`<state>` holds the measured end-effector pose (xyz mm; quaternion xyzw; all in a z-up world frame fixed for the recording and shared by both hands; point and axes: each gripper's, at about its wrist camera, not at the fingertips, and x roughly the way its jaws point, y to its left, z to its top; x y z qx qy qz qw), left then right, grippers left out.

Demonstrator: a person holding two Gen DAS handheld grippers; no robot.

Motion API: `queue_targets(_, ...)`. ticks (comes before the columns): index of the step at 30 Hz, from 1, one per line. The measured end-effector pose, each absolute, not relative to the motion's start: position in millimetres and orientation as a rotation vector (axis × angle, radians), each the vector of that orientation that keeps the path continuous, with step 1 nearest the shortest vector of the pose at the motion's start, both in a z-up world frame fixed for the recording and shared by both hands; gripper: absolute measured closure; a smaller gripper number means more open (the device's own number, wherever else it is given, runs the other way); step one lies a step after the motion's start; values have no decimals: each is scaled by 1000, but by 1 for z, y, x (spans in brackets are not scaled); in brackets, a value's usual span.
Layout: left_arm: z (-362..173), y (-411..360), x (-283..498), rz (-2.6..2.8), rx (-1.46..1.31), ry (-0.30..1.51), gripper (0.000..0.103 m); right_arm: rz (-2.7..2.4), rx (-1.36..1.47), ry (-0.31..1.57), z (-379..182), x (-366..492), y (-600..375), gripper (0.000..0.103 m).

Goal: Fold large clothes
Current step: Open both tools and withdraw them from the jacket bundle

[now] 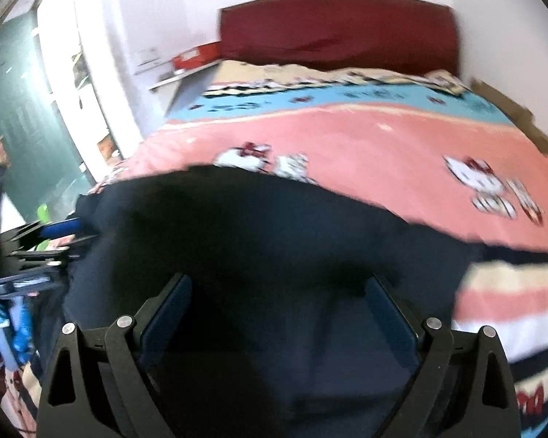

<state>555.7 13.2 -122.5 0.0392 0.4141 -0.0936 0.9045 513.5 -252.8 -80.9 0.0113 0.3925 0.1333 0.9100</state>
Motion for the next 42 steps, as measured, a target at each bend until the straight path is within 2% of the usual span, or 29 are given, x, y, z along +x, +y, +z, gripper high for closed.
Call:
queue_targets(5, -138, 5, 596, -174, 115, 918, 32, 315, -32, 847, -92, 550, -224, 8)
queue_targets(13, -150, 62, 628, -30, -17, 996, 28, 218, 97, 893, -114, 596, -286, 3)
queue_targets(19, -126, 69, 596, 13, -28, 928, 28, 39, 114, 893, -104, 589, -317, 4)
queue_targets(26, -115, 35, 524, -91, 41, 830, 28, 260, 122, 789, -76, 519, -282, 4)
queue_targets(32, -134, 31, 495, -106, 55, 813, 28, 342, 39, 807, -97, 486, -253, 4)
queue_targets(42, -147, 57, 465, -53, 31, 810, 28, 213, 161, 896, -129, 469, -317, 3)
